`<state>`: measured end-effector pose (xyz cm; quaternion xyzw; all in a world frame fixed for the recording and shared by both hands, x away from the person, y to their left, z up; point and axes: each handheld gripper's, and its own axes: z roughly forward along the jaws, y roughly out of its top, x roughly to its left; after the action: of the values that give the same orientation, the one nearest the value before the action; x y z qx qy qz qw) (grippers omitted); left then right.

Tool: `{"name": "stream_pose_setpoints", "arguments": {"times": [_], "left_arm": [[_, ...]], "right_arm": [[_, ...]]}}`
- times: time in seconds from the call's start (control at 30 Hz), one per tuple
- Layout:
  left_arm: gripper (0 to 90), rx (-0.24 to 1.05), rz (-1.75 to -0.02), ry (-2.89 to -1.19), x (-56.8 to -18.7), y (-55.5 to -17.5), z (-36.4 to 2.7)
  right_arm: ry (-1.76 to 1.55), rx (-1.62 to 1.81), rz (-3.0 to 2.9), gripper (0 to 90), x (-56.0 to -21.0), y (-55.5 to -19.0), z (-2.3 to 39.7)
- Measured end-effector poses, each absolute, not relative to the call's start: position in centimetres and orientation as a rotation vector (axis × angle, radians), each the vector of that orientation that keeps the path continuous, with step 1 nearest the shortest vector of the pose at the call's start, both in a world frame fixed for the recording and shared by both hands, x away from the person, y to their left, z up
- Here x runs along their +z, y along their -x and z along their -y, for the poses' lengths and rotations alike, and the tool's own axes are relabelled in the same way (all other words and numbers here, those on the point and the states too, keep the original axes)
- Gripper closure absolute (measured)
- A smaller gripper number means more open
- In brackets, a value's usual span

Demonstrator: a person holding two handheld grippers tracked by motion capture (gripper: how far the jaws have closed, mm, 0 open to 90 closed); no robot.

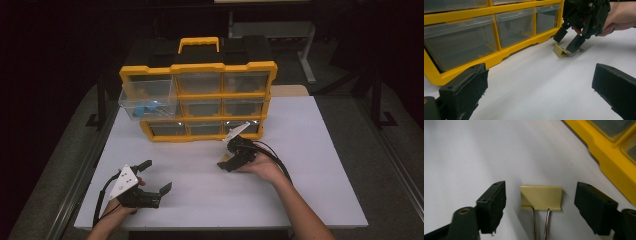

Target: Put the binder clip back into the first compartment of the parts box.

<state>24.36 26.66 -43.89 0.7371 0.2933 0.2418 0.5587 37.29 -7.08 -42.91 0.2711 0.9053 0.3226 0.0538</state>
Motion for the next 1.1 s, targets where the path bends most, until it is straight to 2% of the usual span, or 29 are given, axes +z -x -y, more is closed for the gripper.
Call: {"name": "stream_pose_setpoints", "arguments": {"times": [0.37,1.1], "left_arm": [[0.0,0.567,-0.688,-1.742,-43.9,-24.3,-26.6],[0.0,0.562,-0.689,-1.744,-43.9,-24.3,-26.6]], "right_arm": [[-0.784,0.959,-2.774,37.6,-43.6,-37.5,7.0],[-0.707,0.917,-2.758,46.6,-44.1,-37.3,6.8]]}}
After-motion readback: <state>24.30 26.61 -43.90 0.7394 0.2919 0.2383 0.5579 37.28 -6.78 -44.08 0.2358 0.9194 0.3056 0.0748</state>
